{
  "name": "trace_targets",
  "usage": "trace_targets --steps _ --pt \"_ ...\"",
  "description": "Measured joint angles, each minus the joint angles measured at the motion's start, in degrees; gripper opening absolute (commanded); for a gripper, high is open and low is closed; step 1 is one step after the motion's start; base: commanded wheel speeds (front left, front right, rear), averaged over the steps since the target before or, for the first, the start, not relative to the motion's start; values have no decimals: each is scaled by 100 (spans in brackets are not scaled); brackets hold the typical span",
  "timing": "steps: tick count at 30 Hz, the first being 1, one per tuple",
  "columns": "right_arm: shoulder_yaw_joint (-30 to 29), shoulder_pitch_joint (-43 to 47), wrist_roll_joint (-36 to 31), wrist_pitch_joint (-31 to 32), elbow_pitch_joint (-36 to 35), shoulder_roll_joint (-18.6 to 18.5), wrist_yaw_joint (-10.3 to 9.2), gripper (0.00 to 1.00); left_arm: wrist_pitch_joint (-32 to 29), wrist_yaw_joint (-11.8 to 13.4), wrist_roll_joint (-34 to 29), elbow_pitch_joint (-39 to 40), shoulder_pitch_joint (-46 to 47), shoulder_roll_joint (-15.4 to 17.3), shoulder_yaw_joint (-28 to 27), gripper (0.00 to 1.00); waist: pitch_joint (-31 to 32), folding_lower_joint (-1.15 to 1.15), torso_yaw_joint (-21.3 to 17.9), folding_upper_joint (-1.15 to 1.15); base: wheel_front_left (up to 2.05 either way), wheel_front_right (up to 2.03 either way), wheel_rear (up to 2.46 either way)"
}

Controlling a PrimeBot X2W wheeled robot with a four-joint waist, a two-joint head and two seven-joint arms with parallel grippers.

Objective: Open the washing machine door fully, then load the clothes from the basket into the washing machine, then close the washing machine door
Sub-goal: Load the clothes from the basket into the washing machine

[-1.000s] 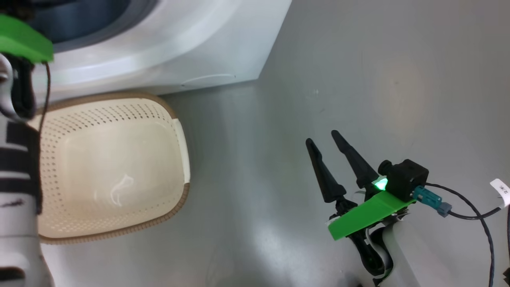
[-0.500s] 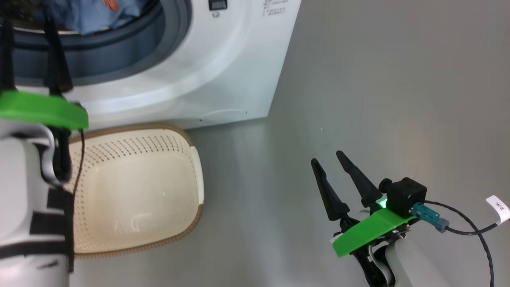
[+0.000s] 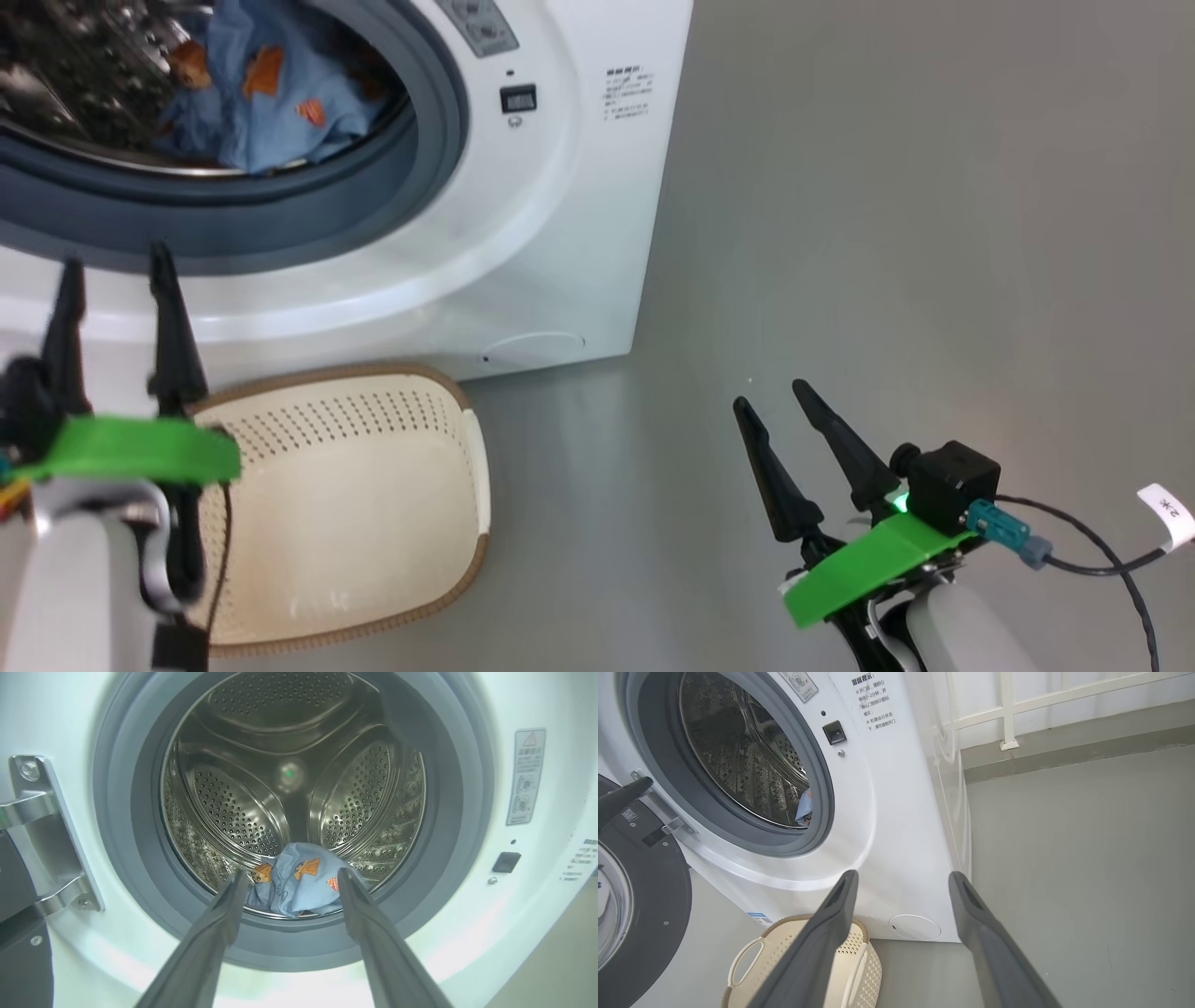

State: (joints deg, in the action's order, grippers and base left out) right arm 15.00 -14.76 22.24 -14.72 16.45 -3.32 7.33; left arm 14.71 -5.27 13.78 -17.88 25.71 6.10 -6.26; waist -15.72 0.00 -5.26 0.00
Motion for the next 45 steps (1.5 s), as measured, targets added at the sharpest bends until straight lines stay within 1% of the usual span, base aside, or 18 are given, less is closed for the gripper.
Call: trace_targets --steps 6,9,15,22,25,28,36,45 --pt "-35 213 -80 0 -41 1 0 100 0 56 -110 463 -761 -45 -78 100 307 0 -10 0 0 0 0" --pt "-62 220 -161 0 -104 1 0 100 0 122 -167 740 -1134 -66 -105 100 450 0 -13 0 0 0 0" --pt "-66 373 -435 0 -154 2 0 100 0 125 -250 1122 -1844 -97 -110 100 676 0 -37 0 0 0 0" --pt "-114 471 -537 0 -221 0 0 100 -1 257 -290 1519 -2565 -140 -174 100 888 0 -137 0 0 0 0" --pt "-105 532 -736 0 -288 -25 0 100 -1 307 -290 1680 -2788 -179 -166 100 940 0 -182 0 0 0 0" --pt "-105 556 -768 0 -308 -34 0 100 -1 315 -291 1760 -2994 -221 -132 100 977 0 -218 0 0 0 0" --pt "-215 616 -799 0 -406 -41 0 100 -1 554 -290 1874 -3322 -312 -146 100 1109 0 -209 0 0 0 0" --pt "-270 682 -808 0 -443 -37 -1 100 -1 553 -290 1941 -3561 -321 -151 100 1242 0 -186 0 0 0 0"
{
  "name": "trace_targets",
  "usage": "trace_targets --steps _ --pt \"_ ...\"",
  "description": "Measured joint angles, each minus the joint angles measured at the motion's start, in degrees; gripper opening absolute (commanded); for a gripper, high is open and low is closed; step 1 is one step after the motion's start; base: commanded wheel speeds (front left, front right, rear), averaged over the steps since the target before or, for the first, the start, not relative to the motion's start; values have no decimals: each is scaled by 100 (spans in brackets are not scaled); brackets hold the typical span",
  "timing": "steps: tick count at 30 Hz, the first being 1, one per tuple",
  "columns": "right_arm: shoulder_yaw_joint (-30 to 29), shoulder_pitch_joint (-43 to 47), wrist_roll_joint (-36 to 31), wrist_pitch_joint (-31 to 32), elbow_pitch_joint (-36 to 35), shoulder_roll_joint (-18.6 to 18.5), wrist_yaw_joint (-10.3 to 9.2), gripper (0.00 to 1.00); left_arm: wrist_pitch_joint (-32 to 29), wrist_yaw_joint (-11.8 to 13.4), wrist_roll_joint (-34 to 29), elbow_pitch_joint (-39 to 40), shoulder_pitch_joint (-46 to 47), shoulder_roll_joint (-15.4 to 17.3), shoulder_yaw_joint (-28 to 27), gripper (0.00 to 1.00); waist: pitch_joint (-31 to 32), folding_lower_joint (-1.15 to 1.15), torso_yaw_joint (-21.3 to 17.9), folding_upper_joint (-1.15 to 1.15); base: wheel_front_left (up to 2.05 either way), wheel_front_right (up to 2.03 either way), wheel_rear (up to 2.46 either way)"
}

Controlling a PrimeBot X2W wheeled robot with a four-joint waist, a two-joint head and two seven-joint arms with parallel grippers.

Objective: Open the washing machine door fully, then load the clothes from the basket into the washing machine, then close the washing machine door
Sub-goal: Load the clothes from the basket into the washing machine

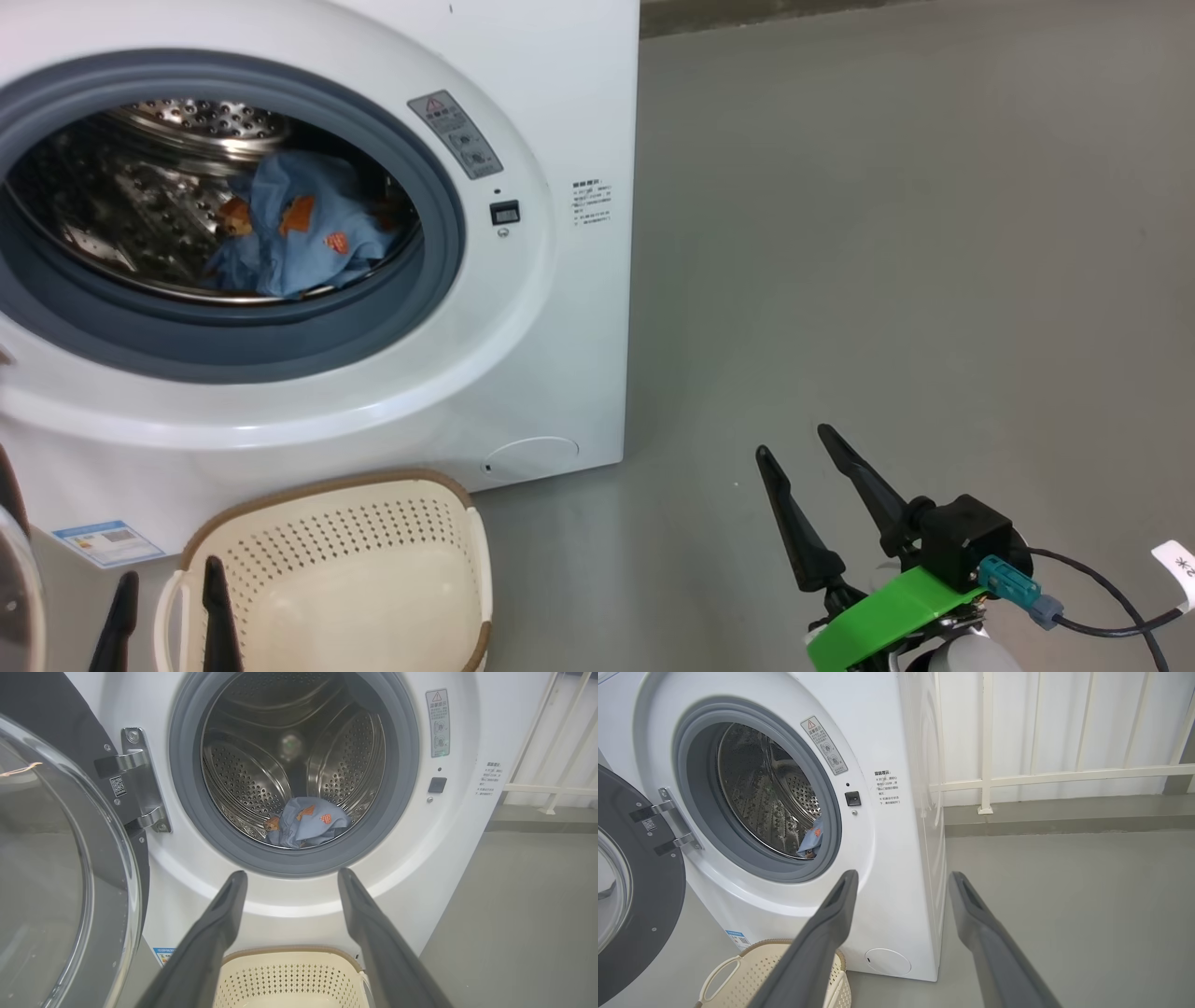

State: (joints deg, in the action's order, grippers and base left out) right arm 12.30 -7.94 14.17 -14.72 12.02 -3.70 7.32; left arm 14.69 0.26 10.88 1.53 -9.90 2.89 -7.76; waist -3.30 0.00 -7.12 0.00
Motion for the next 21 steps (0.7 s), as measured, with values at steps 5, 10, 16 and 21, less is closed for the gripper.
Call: trace_targets --steps 5,10,16,21 --pt "-20 29 -27 0 -2 0 1 100 0 8 1 2 -110 -10 4 100 90 0 21 0 0 0 0" --pt "-32 132 -41 0 -11 -1 1 100 0 49 3 7 -199 -14 23 100 169 0 40 0 0 0 0" --pt "-80 152 -47 0 -23 -1 1 100 0 51 10 10 -203 -15 56 100 211 0 42 0 0 0 0" --pt "-159 238 -51 0 -34 -1 1 100 0 57 20 7 -220 -16 113 100 234 0 72 0 0 0 0"
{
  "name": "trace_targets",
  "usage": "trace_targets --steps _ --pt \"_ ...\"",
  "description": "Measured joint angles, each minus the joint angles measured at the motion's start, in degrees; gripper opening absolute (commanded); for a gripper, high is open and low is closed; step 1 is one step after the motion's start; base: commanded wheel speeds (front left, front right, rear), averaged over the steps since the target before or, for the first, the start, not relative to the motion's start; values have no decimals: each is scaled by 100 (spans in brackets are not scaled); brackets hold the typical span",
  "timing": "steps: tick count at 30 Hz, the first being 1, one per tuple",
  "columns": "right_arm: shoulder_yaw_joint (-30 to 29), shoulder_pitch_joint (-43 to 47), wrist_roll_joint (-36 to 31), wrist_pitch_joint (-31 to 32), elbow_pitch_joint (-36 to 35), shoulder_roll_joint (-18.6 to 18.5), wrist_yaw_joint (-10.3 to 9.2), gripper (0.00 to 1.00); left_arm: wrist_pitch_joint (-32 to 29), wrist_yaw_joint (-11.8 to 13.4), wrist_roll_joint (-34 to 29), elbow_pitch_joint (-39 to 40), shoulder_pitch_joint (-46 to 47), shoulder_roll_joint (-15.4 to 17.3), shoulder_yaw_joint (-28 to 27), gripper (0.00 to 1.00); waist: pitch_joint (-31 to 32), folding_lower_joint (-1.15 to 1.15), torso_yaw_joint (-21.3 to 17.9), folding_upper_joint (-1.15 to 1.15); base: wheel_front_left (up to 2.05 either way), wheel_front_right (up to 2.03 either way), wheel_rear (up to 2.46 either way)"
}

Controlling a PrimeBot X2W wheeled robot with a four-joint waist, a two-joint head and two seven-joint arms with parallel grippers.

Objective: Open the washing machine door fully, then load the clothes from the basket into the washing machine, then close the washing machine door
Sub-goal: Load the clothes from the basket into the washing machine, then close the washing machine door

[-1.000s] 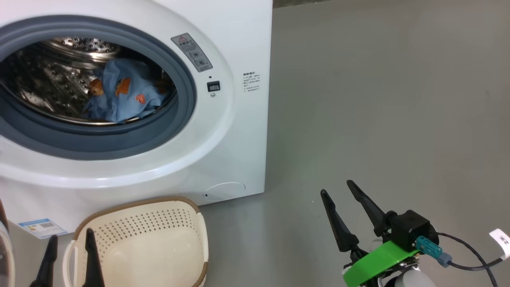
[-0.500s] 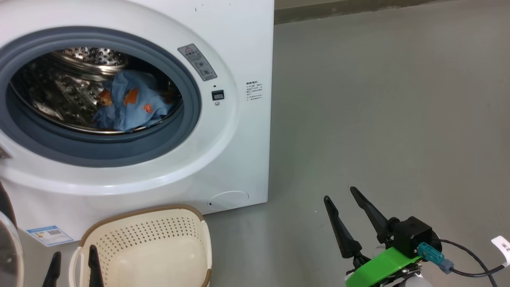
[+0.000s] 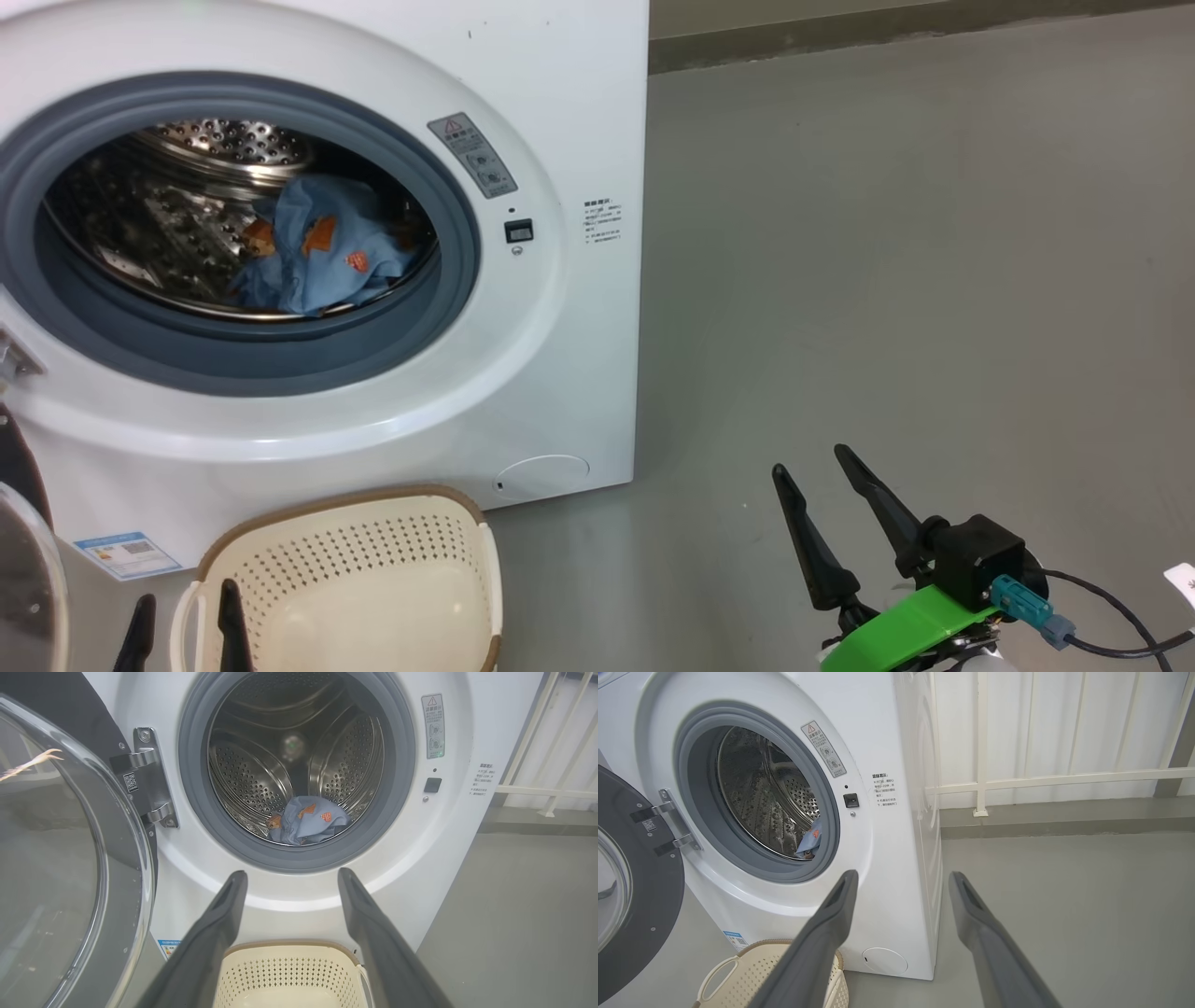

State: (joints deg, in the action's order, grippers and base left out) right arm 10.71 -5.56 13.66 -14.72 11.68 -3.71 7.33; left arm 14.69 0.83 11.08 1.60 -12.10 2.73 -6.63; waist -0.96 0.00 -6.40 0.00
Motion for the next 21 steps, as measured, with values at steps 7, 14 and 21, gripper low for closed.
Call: trace_targets --steps 7,14,21 --pt "-12 1 -56 0 -21 2 0 100 0 42 55 -30 0 -1 48 100 7 0 77 0 0 0 0" --pt "-12 2 -56 0 -21 1 0 100 0 41 132 -40 0 -1 68 100 0 0 119 0 0 0 0" --pt "-23 20 -56 0 -19 2 0 100 0 31 165 -43 -1 -1 71 100 -15 0 117 0 0 0 0"
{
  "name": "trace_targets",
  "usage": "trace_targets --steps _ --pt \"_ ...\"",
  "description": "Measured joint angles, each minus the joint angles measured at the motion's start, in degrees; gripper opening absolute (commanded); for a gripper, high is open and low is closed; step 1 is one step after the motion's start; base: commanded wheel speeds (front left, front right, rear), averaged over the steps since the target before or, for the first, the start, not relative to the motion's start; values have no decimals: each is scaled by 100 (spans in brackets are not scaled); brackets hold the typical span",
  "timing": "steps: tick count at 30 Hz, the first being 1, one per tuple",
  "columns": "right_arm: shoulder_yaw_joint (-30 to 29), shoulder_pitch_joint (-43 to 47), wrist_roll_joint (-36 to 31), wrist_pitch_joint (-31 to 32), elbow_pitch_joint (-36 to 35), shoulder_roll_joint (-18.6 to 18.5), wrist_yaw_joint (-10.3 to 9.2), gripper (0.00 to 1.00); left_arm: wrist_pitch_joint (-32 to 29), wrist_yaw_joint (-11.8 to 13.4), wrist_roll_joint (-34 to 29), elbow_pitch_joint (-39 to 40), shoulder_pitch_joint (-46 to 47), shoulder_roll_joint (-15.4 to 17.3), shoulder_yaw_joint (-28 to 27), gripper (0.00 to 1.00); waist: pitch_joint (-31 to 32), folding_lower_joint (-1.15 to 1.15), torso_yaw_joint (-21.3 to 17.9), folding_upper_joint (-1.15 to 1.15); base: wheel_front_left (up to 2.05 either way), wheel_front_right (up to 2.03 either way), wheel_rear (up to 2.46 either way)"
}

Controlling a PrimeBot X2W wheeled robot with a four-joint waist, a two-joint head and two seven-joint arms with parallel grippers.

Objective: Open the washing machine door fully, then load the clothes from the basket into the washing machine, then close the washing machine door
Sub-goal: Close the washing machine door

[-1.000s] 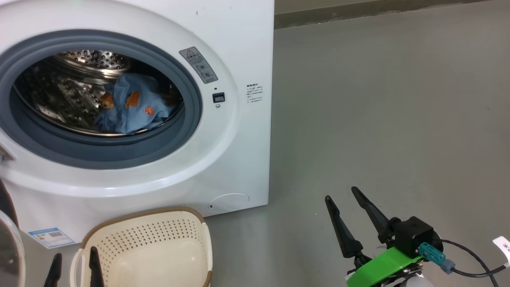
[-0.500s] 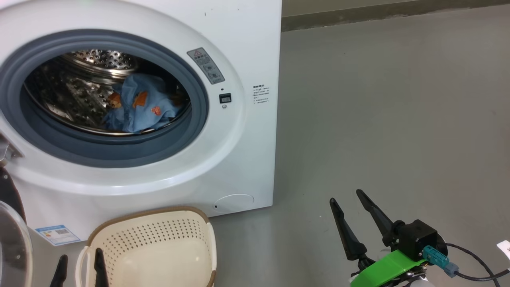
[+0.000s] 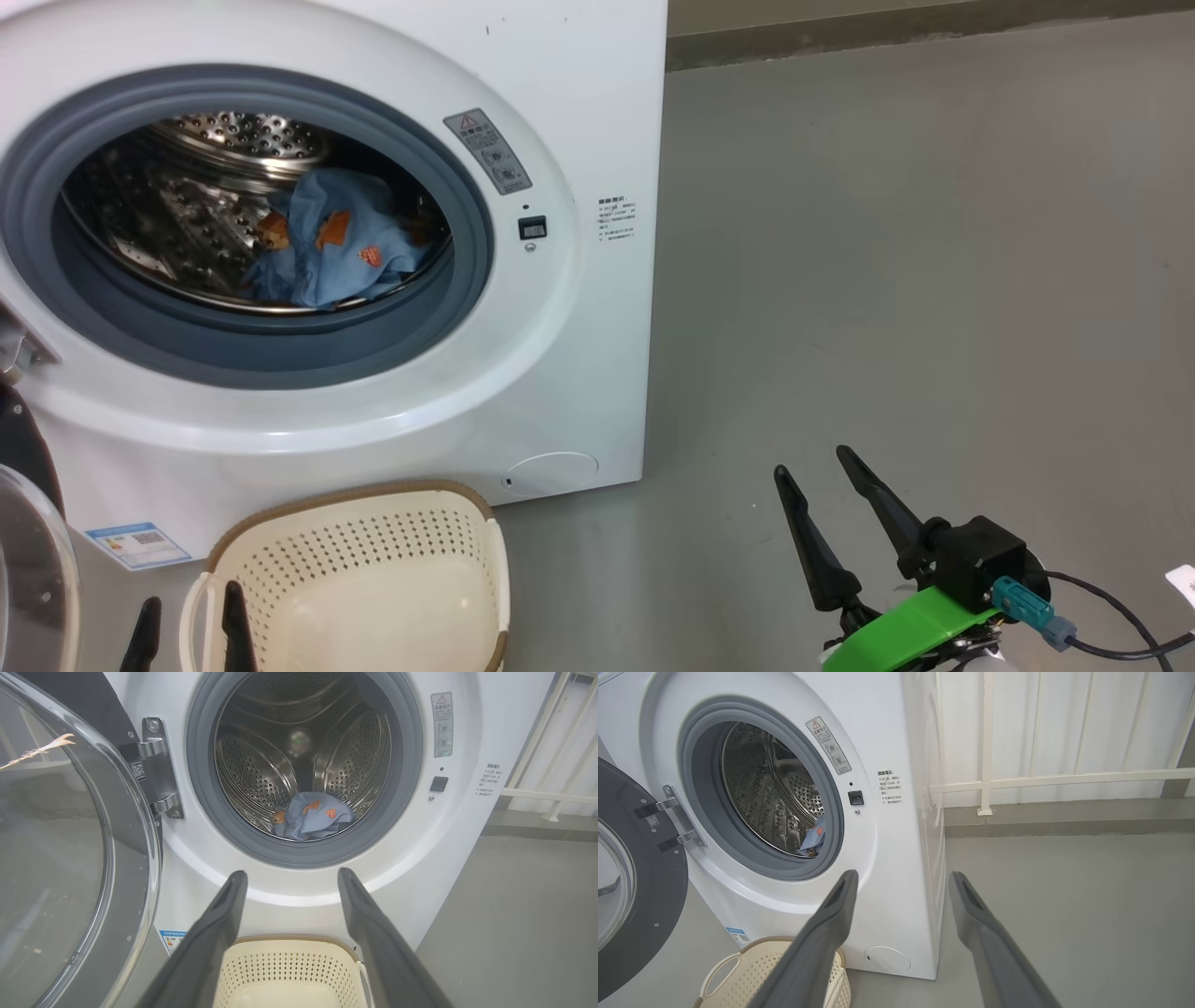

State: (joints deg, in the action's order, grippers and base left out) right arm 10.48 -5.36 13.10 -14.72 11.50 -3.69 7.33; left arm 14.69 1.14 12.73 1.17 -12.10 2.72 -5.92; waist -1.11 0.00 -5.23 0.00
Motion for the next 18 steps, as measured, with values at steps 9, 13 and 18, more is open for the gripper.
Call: trace_targets --steps 9,13,18 --pt "-46 23 -7 0 -15 4 0 100 0 -115 -41 -11 0 -1 -34 100 34 0 -5 0 0 0 0" --pt "-66 75 -51 0 -25 5 0 100 0 -116 -42 -23 0 -1 -44 100 43 0 -6 0 0 0 0" --pt "-68 75 -51 0 -25 8 0 100 0 -148 -43 -38 0 -1 -49 100 43 0 -17 0 0 0 0"
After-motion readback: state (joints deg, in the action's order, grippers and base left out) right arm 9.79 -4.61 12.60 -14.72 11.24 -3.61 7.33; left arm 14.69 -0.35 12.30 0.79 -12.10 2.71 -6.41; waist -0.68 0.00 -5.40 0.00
